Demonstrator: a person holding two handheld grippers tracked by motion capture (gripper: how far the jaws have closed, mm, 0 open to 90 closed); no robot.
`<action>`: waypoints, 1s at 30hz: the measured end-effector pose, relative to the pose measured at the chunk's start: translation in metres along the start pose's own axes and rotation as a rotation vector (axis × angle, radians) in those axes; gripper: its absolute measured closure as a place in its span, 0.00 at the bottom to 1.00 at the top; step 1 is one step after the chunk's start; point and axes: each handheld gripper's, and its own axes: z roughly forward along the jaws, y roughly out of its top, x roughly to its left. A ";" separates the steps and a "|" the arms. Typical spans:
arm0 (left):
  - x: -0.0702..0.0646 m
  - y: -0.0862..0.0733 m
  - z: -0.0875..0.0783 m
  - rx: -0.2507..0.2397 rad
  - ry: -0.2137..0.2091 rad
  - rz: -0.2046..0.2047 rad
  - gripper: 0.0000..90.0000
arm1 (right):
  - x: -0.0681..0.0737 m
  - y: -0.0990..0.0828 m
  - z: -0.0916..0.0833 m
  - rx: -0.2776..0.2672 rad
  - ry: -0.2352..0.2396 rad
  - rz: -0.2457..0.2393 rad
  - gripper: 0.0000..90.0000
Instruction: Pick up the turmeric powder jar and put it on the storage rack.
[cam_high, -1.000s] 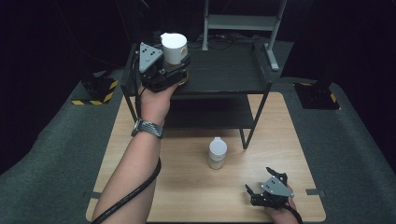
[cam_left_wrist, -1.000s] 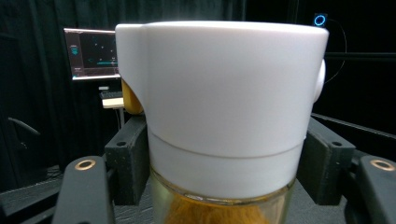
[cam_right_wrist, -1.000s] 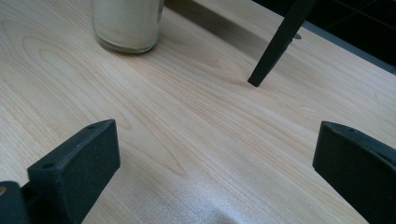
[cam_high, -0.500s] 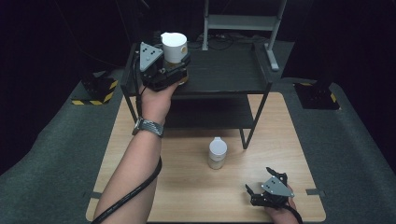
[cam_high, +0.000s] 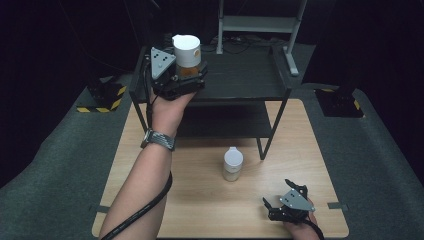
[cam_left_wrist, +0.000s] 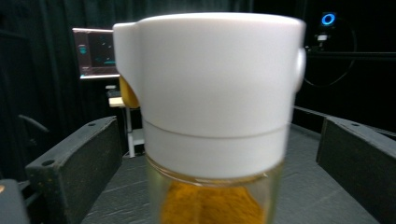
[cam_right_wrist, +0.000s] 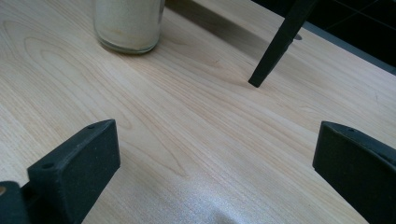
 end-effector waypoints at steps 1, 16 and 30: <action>-0.001 -0.001 -0.002 -0.002 -0.001 0.009 0.01 | 0.000 0.000 0.000 0.000 0.000 -0.001 0.00; -0.010 -0.014 -0.032 0.000 0.001 0.040 0.01 | 0.001 0.001 0.000 0.005 -0.002 -0.012 0.00; -0.009 -0.036 -0.061 0.023 -0.019 0.045 0.01 | 0.002 0.001 0.000 0.007 -0.004 -0.018 0.00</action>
